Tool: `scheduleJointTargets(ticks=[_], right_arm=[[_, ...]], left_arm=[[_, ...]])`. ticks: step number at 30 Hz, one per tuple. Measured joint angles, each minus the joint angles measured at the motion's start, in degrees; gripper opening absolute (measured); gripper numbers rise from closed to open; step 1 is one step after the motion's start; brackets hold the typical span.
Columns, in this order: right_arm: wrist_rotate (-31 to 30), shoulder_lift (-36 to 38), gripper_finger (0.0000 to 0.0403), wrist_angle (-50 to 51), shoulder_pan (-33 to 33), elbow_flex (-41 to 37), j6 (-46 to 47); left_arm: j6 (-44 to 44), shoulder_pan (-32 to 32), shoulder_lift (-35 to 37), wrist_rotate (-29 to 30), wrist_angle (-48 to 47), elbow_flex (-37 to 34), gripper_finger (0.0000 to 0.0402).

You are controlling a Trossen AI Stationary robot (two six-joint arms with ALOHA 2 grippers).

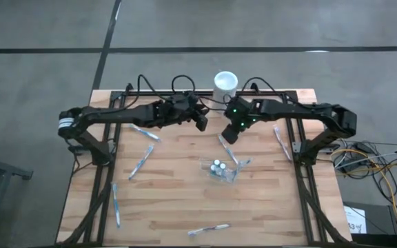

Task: Pick & Place toothbrushing station
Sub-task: Put the blue toothbrush into the transparent organizer

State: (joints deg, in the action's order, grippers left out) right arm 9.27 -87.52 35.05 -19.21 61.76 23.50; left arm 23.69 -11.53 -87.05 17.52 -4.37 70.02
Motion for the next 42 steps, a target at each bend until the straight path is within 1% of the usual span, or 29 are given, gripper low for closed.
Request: scheduleJointTargets(ticks=[8,13,16,24,42], right_arm=[[-0.06,-7.33,0.0068,0.12,3.13,2.99,0.14],[-0.44,-11.01,0.0068,0.32,4.55,3.56,-0.67],[-0.39,-12.51,0.0068,0.51,5.06,3.45,1.25],[-0.39,-13.22,0.0068,0.57,4.97,3.48,3.12],[-0.39,-11.88,0.0068,0.75,5.08,3.48,5.10]], left_arm=[[0.04,0.02,-0.43,0.04,-1.13,-0.02,0.0129],[0.15,0.02,-0.45,-0.07,-2.36,-0.04,0.0129],[-1.07,0.01,-0.45,0.04,-3.31,-0.04,0.0129],[-2.84,0.02,-0.47,-0.10,-7.08,-0.02,0.0129],[-2.52,0.02,-0.47,-0.07,-7.66,0.00,0.0129]])
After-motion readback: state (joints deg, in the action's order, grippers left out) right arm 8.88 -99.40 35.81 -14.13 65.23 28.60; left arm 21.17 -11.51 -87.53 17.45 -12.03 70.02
